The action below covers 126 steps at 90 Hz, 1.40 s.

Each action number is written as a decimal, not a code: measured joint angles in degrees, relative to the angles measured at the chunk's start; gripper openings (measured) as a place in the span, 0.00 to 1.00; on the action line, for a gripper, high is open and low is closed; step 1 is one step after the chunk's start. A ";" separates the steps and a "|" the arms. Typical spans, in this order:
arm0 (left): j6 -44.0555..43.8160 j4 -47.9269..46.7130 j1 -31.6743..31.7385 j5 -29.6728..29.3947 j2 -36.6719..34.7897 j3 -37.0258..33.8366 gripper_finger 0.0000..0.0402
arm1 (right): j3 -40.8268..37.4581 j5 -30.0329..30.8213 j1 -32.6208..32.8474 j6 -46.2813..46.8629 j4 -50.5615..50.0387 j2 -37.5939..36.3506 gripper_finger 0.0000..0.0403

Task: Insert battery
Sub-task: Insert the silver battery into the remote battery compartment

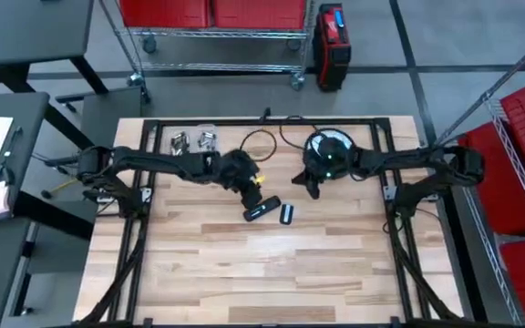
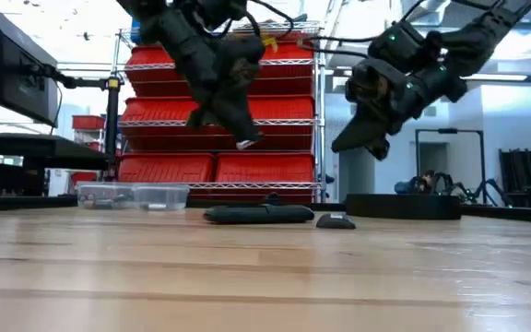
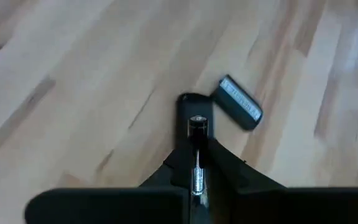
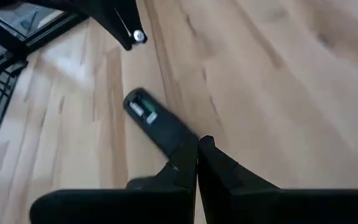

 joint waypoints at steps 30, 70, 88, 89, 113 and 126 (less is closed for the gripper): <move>-5.72 5.95 -3.53 -2.80 7.28 -1.31 0.00 | -0.25 0.02 2.81 0.70 0.99 -0.02 0.00; -4.50 4.97 -7.23 -3.82 9.32 -1.53 0.00 | -0.22 0.02 5.03 0.68 0.73 -0.02 0.00; -3.41 5.67 -7.17 -4.59 9.32 -3.50 0.00 | -0.22 0.00 5.02 0.63 0.72 -0.02 0.00; -3.41 5.75 -7.17 -4.63 9.32 -3.60 0.00 | -0.22 0.00 5.01 0.63 0.73 -0.02 0.00; -0.72 6.44 -7.13 -4.65 9.29 -4.28 0.00 | -0.22 0.00 5.01 0.57 0.72 -0.02 0.00; 1.41 6.53 -7.13 -4.59 9.29 -4.28 0.00 | -0.22 0.00 5.01 0.57 0.73 -0.02 0.00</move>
